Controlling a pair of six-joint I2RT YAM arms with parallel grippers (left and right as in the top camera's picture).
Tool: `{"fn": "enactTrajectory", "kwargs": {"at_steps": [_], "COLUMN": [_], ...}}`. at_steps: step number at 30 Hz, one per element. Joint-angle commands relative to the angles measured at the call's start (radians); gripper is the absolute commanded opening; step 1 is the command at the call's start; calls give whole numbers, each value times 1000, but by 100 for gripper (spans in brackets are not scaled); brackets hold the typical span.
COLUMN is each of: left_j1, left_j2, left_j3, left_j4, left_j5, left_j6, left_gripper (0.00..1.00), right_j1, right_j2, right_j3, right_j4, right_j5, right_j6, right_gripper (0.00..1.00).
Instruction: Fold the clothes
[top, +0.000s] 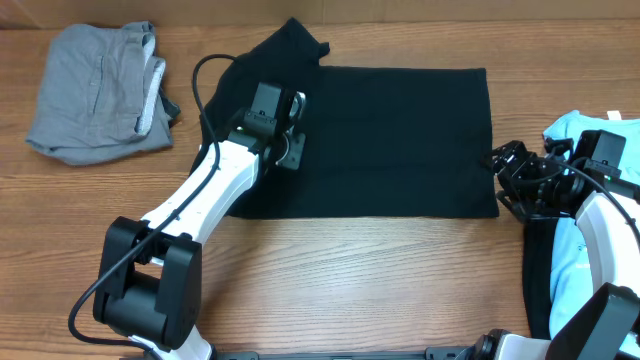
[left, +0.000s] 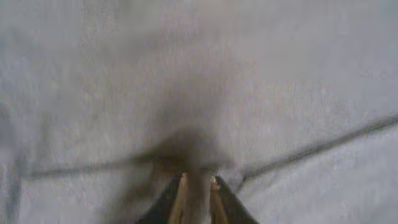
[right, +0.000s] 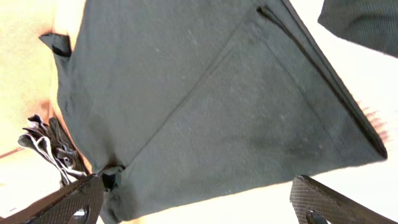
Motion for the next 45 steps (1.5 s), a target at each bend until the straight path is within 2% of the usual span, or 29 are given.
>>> {"fn": "enactTrajectory", "kwargs": {"at_steps": [1,2,5,8,10,11,13,19,23,30,33,34,35,37,39,42,45], "left_j1": [-9,-9,-9,-9,-9,-11,-16,-18,-18,-20,-21,-21,-21,-20,-20,-19,-12], "left_j2": [16,16,16,17,22,32,47,97,97,97,97,99,105,111,115,113,113], "left_j3": [20,20,19,19,18,17,17,17,27,110,111,111,109,109,109,114,142], "left_j4": [-92,-119,-159,-144,-121,-104,-89,-71,-69,-51,-7,2,19,21,1,-72,-202], "left_j5": [13,-2,-48,-48,-43,-42,-40,-41,-41,-70,-94,-94,-93,-93,-94,-129,-200], "left_j6": [26,33,39,58,58,57,56,34,34,49,69,74,76,76,79,90,82], "left_gripper": [48,60,73,76,65,55,45,35,15,5,4,7,21,32,66,76,78], "right_j1": [5,5,5,5,5,5,5,5,5,5,5,5,5,5,5,5,5], "right_j2": [-11,-11,-11,-11,-11,-11,-11,-11,-11,-11,-11,-11,-11,-11,-11,-11,-11], "right_j3": [21,21,21,21,21,21,21,21,21,21,21,21,21,21,21,21,21], "right_j4": [-11,-12,-6,4,4,3,2,0,0,0,0,0,0,0,0,-3,-4], "right_j5": [13,18,25,24,25,25,25,25,25,30,36,36,36,36,36,36,36], "right_j6": [-11,-11,-11,-10,-10,-11,-11,-10,-10,-10,-10,-10,-10,-10,-10,-11,-10], "right_gripper": [100,100,100,100,100,100,100,100,100,100,100,100,100,100,100,100,100]}}
